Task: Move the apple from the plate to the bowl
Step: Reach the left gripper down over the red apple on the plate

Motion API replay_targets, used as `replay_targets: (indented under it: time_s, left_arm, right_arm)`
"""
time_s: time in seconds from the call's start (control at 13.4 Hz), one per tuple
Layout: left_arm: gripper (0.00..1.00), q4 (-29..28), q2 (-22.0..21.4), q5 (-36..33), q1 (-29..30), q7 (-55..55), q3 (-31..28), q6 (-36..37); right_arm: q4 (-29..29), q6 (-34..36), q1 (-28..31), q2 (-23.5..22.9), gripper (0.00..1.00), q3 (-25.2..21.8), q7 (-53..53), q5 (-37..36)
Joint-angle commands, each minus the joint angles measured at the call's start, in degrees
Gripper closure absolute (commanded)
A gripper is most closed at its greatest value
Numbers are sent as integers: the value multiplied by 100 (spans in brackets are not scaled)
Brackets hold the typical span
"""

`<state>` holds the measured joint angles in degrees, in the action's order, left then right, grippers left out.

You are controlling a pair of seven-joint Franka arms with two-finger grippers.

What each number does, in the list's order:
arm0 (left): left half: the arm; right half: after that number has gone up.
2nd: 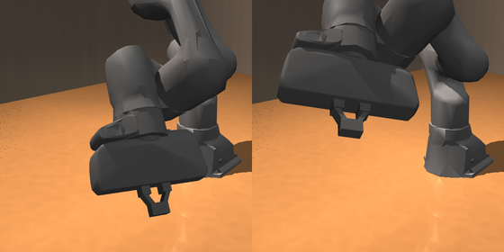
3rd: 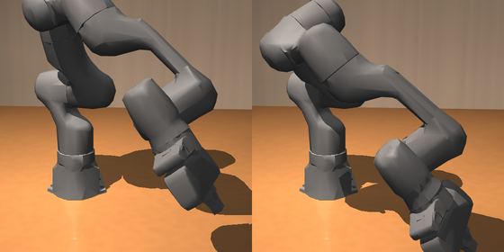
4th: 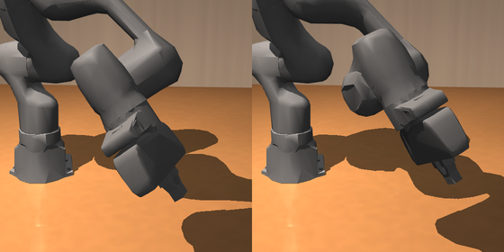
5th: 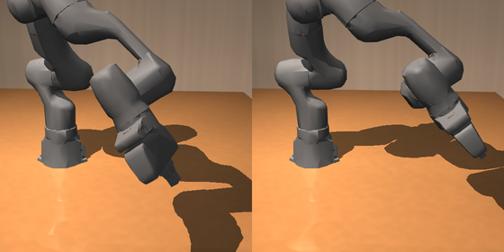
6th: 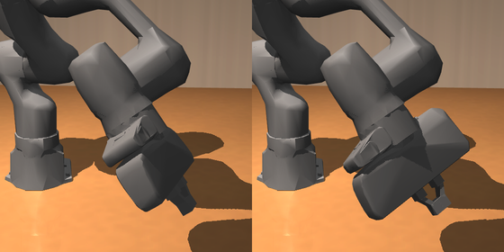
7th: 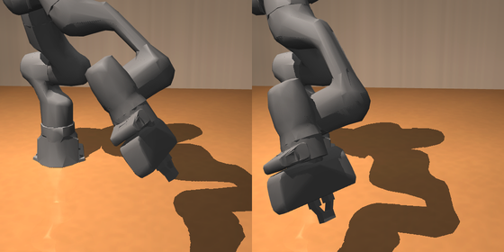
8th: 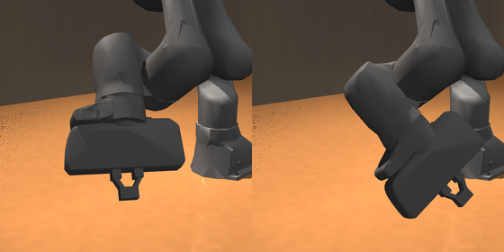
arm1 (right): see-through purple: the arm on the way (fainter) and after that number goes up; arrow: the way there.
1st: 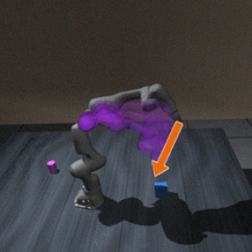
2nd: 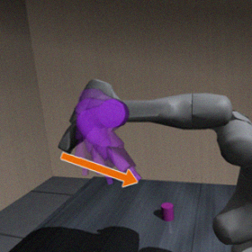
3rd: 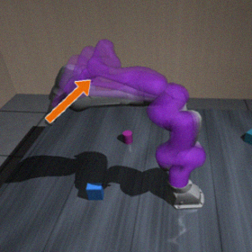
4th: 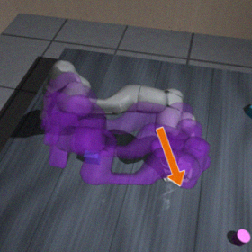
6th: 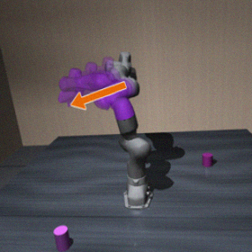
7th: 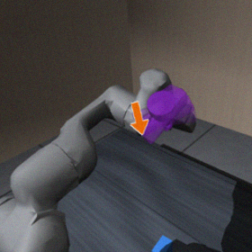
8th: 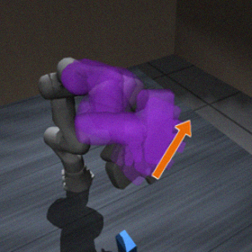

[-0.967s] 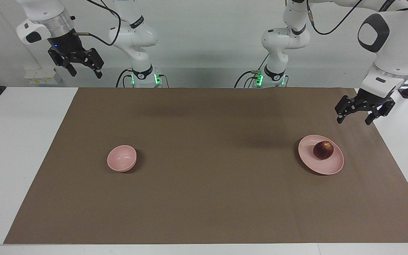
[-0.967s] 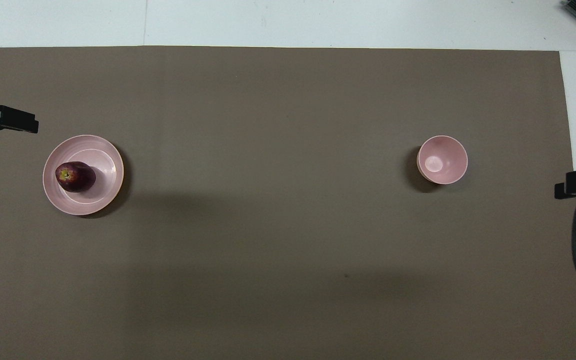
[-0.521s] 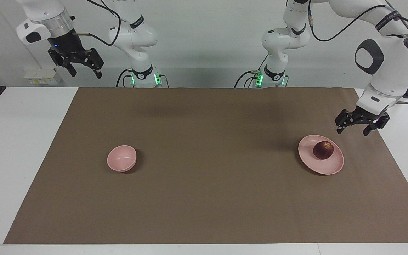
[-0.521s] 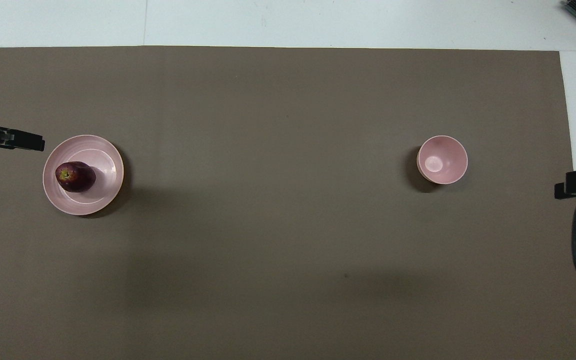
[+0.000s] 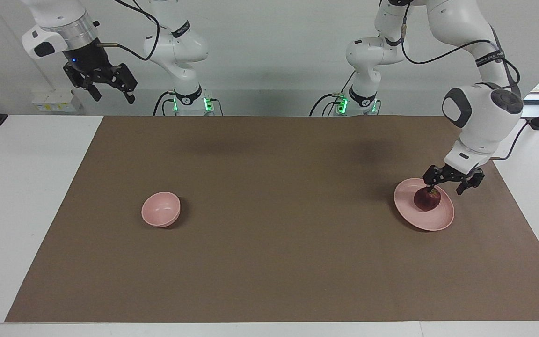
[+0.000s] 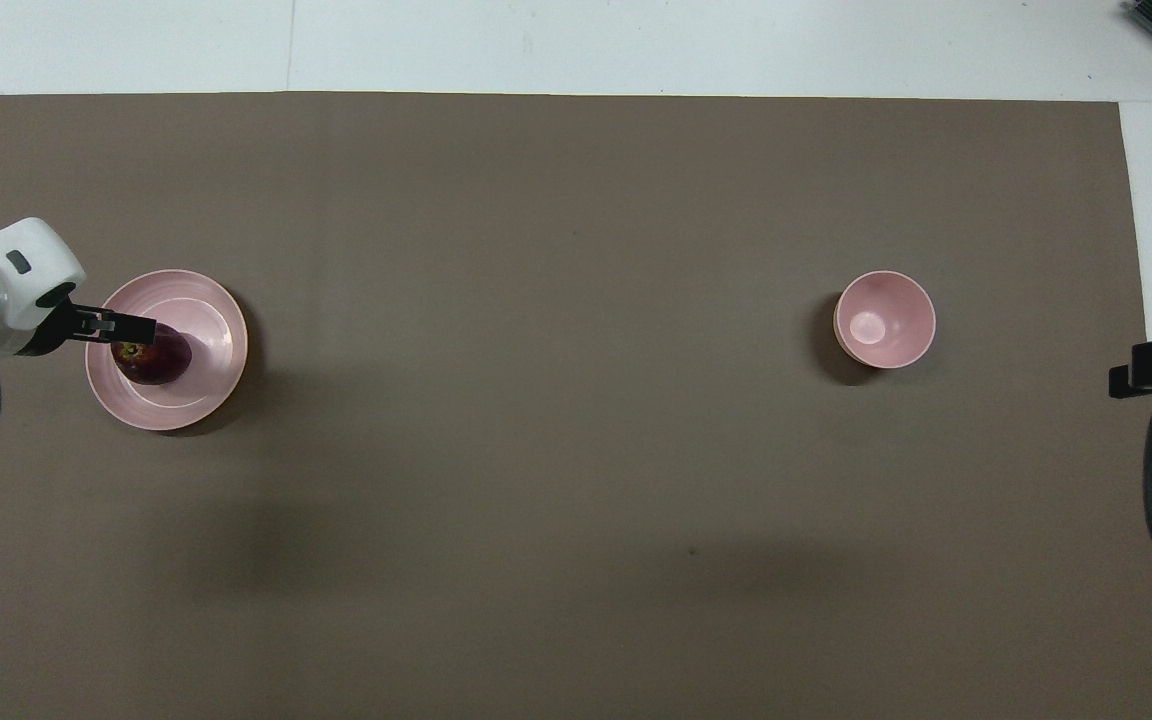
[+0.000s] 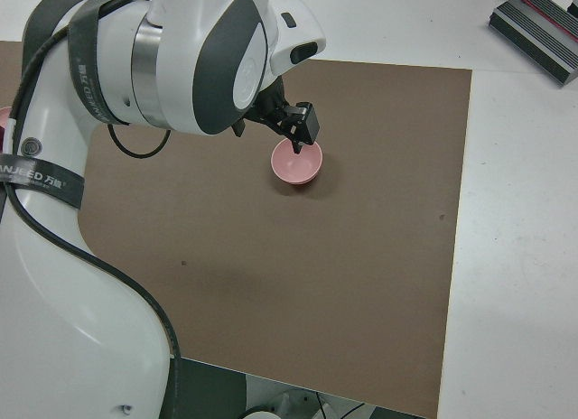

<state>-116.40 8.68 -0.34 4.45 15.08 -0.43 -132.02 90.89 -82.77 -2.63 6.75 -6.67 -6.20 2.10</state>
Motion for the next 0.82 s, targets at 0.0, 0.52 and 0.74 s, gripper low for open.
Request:
replay_targets:
  time_s: [0.0,0.52,0.74]
  left_arm:
    - [0,-128,54,60,91,101,51,-219]
    - [8,-638,55,104,74,48,51,-817]
    - [42,-621,63,104,56,57,51,-905]
  right_arm:
    - [43,16,52,64,0,8,40,142]
    - [51,16,43,55,0,8,40,142]
    - [52,16,52,64,0,8,40,142]
